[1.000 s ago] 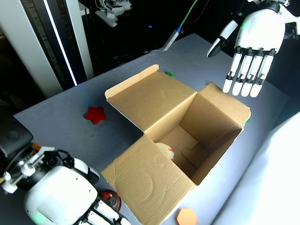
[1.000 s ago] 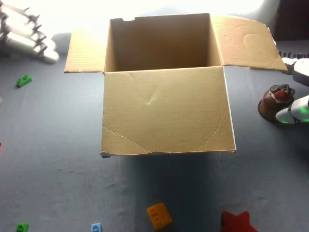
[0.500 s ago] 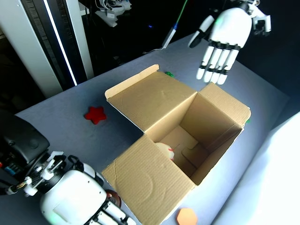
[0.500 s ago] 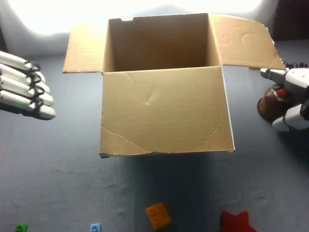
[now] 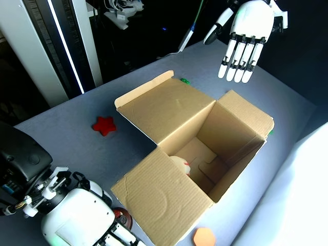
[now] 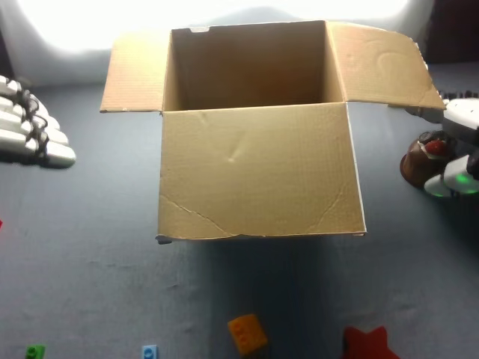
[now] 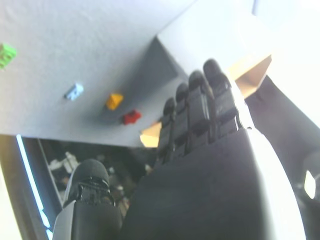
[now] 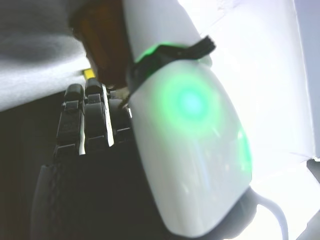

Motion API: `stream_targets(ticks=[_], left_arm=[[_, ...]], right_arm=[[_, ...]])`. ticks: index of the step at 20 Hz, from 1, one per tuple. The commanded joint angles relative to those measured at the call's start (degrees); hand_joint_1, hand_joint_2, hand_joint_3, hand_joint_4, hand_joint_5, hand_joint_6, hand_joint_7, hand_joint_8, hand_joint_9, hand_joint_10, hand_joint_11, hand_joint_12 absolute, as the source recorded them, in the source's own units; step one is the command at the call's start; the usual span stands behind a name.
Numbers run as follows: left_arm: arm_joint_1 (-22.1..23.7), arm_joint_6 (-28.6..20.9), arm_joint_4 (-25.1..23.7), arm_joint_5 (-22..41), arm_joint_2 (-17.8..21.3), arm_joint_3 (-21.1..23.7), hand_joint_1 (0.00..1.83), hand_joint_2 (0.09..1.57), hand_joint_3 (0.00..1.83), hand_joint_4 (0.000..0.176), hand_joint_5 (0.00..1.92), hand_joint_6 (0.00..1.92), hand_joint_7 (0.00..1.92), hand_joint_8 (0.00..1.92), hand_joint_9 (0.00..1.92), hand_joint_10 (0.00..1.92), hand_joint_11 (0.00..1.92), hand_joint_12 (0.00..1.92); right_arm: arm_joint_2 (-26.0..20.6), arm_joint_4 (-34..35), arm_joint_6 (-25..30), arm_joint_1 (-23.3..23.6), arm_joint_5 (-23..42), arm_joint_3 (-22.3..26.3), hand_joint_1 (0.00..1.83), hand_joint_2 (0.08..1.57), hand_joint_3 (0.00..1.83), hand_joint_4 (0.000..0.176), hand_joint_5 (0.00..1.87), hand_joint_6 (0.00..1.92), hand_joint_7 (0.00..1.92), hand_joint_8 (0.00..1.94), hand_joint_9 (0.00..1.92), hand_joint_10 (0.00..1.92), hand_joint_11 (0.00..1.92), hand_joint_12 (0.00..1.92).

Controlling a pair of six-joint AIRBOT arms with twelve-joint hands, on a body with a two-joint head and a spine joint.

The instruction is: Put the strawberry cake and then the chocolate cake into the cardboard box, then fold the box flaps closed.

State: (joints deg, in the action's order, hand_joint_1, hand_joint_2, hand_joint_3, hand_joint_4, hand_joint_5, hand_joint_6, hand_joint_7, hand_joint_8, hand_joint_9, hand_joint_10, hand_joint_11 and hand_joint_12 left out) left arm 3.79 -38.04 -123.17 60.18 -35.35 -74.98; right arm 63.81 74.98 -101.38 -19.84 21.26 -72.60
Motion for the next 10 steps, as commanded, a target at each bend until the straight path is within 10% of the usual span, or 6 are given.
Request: stream_targets(ticks=[1,10], left_arm=[[0.33,-0.42,4.02,-1.16,0.88,0.19,0.00,1.16,0.00,0.000,0.11,0.00,0.17,0.00,0.16,0.00,0.00,0.52],[-0.39,-1.84,3.25,-1.20,1.11,0.51,0.00,1.16,0.00,0.000,0.12,0.00,0.18,0.00,0.18,0.00,0.00,0.52]], right_arm=[[-0.90,-1.45,-0.02,0.35,3.31,-0.24,1.19,1.03,0.00,0.000,0.01,0.00,0.06,0.01,0.07,0.01,0.00,0.00],[-0.95,-1.45,-0.03,0.26,2.95,-0.23,1.16,1.03,0.00,0.000,0.03,0.01,0.09,0.01,0.08,0.01,0.01,0.01]])
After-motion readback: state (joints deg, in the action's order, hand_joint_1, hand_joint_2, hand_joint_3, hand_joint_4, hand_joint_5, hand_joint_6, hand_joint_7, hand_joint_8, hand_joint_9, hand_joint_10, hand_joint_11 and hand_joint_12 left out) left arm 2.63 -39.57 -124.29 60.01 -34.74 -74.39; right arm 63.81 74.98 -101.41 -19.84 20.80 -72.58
